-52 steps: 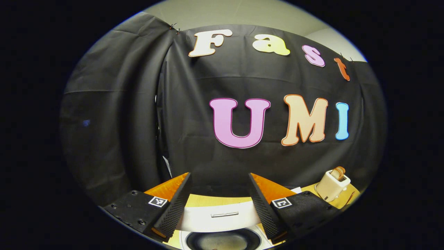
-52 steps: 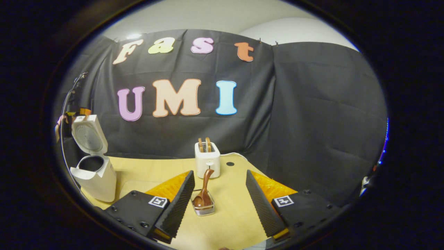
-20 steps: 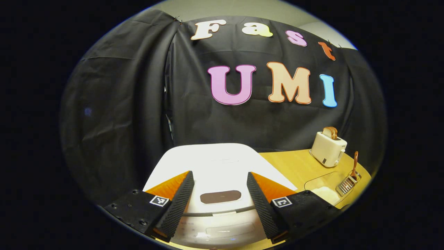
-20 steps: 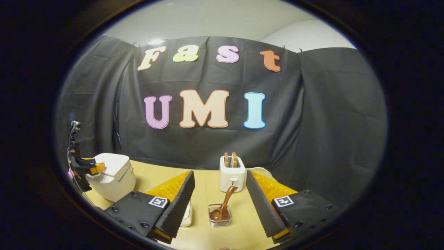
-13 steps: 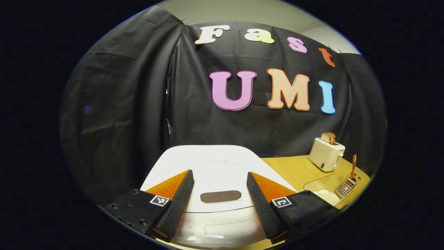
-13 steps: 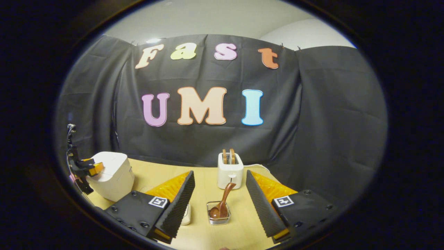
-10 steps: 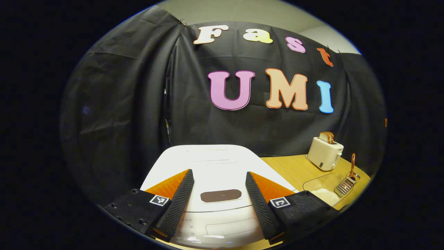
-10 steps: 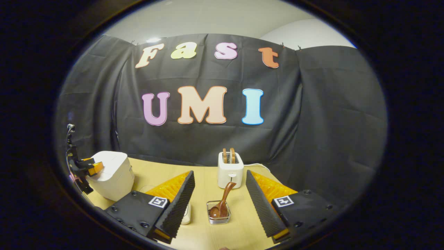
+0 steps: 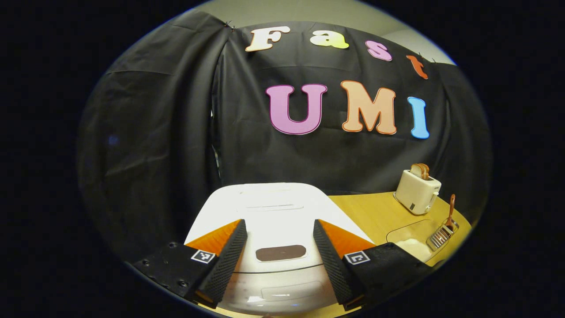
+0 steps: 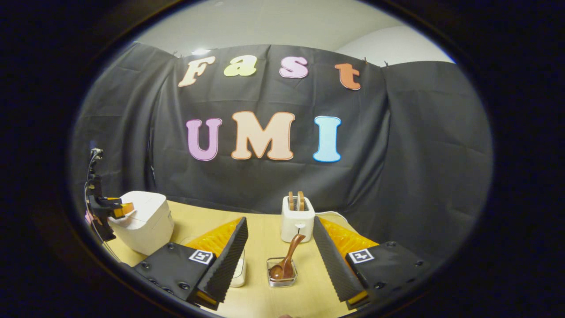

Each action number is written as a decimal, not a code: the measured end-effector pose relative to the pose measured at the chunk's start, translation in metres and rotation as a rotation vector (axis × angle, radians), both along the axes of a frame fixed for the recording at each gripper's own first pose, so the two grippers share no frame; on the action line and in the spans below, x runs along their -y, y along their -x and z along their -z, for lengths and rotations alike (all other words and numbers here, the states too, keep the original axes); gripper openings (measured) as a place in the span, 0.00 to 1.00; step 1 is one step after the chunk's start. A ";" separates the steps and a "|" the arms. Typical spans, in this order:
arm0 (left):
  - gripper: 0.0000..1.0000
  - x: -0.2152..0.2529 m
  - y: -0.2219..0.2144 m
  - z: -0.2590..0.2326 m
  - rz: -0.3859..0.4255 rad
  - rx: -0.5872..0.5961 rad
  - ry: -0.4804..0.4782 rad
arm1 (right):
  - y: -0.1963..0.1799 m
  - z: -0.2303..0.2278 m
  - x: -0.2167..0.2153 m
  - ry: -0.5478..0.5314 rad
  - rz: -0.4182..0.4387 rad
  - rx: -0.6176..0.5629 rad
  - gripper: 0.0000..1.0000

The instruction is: Close the left gripper, press the button to open the rice cooker; take a wooden spoon from the chopstick holder with the right hand, scoop a spoonful of rice and pour it into the rice cooker, then put the wooden spoon back into the chopstick holder.

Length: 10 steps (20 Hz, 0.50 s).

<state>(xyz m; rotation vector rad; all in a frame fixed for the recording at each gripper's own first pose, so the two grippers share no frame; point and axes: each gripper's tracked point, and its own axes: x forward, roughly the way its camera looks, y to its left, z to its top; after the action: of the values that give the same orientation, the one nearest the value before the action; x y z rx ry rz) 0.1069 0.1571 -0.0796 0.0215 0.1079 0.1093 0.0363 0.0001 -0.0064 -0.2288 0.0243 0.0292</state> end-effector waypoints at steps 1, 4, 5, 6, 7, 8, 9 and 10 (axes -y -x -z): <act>0.91 0.003 0.002 -0.010 -0.003 0.007 -0.007 | -0.002 0.000 0.000 -0.001 -0.003 0.003 0.93; 0.92 0.024 0.011 -0.042 0.026 0.046 -0.021 | -0.006 -0.001 -0.006 -0.020 -0.026 0.010 0.95; 0.92 0.032 0.015 -0.053 0.026 0.063 -0.006 | -0.007 -0.001 -0.008 -0.027 -0.036 0.011 0.95; 0.92 0.039 0.019 -0.060 0.022 0.071 0.006 | -0.009 -0.002 -0.010 -0.030 -0.043 0.016 0.94; 0.93 0.045 0.024 -0.065 0.004 0.068 0.015 | -0.011 -0.003 -0.011 -0.032 -0.048 0.021 0.94; 0.93 0.052 0.029 -0.069 -0.008 0.069 0.020 | -0.013 -0.004 -0.013 -0.035 -0.054 0.023 0.94; 0.93 0.060 0.034 -0.074 -0.012 0.073 0.025 | -0.013 -0.004 -0.015 -0.041 -0.063 0.024 0.94; 0.93 0.072 0.038 -0.079 -0.002 0.080 0.029 | -0.015 -0.004 -0.016 -0.048 -0.069 0.023 0.94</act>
<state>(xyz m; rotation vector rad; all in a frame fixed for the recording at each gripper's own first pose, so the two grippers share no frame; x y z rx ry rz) 0.0686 0.0853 -0.0010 -0.0123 0.0297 0.1103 0.0509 0.0157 -0.0019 -0.1819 -0.0067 0.0954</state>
